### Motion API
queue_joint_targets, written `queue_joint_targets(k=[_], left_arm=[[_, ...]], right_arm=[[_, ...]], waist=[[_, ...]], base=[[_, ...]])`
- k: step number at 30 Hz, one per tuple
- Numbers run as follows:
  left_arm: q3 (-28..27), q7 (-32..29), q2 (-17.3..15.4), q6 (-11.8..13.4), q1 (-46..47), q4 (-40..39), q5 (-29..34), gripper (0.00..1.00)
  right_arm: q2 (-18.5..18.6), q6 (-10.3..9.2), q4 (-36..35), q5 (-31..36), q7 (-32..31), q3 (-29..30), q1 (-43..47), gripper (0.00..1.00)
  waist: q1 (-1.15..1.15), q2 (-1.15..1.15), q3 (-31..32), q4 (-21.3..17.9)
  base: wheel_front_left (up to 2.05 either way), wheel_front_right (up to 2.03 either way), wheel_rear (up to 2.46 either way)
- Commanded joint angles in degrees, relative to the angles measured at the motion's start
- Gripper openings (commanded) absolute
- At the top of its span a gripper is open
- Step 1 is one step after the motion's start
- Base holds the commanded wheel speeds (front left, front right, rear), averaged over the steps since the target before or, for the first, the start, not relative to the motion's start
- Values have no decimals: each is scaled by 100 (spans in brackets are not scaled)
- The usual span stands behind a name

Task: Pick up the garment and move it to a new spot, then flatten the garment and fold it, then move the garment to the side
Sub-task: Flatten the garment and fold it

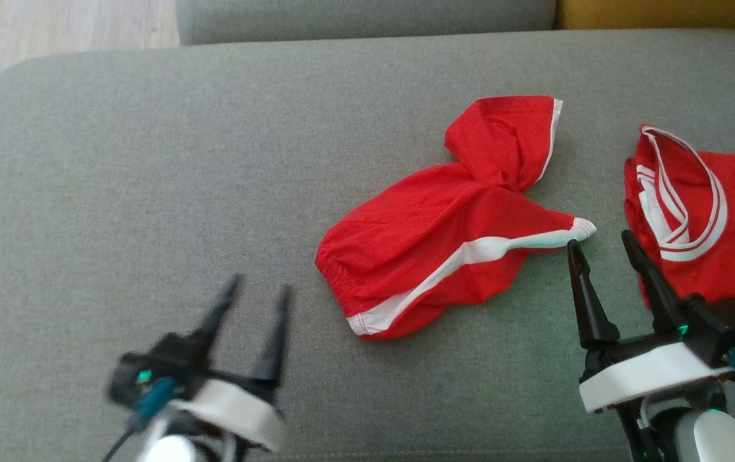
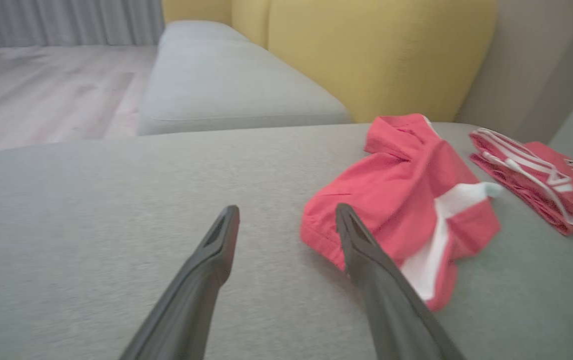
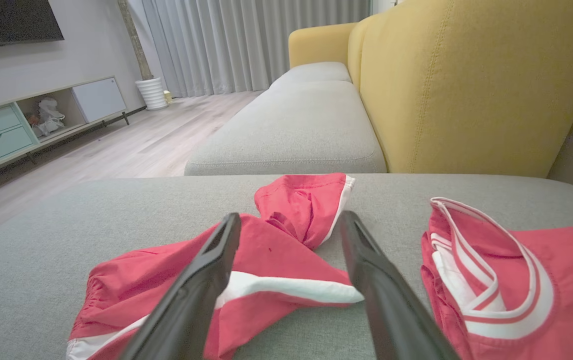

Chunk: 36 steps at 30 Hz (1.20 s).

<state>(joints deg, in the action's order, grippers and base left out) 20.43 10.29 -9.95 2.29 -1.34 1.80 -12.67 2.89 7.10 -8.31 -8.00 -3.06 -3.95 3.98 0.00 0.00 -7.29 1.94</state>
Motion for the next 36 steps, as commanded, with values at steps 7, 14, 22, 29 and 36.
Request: queue_joint_targets(k=[7, 14, 22, 29, 36], left_arm=[[600, -571, 383, -514, 583, 350, -257, 100], [668, -744, 538, -637, 826, 1071, -669, 100], [634, -602, 527, -674, 985, 1339, -770, 0], [676, -500, 513, -689, 1137, 1460, -756, 0], [761, -353, 512, -713, 1321, 1550, -720, 0]], right_arm=[[5, 39, -179, -73, -23, -166, -349, 100], [0, 39, -104, -161, 29, -87, -414, 100], [-1, 39, 153, -197, 53, 159, -496, 100], [48, 39, 1127, -158, 46, 447, -1215, 100], [202, 39, 3008, -153, -61, 146, -2226, 100]], waist=[[0, 0, -351, -213], [0, 0, -605, -426], [0, 0, -682, -454], [0, 0, -783, -340], [0, 0, -951, -128]], base=[[0, 0, 0], [0, 0, 0], [0, 0, 0], [0, 0, 0], [0, 0, 0]])
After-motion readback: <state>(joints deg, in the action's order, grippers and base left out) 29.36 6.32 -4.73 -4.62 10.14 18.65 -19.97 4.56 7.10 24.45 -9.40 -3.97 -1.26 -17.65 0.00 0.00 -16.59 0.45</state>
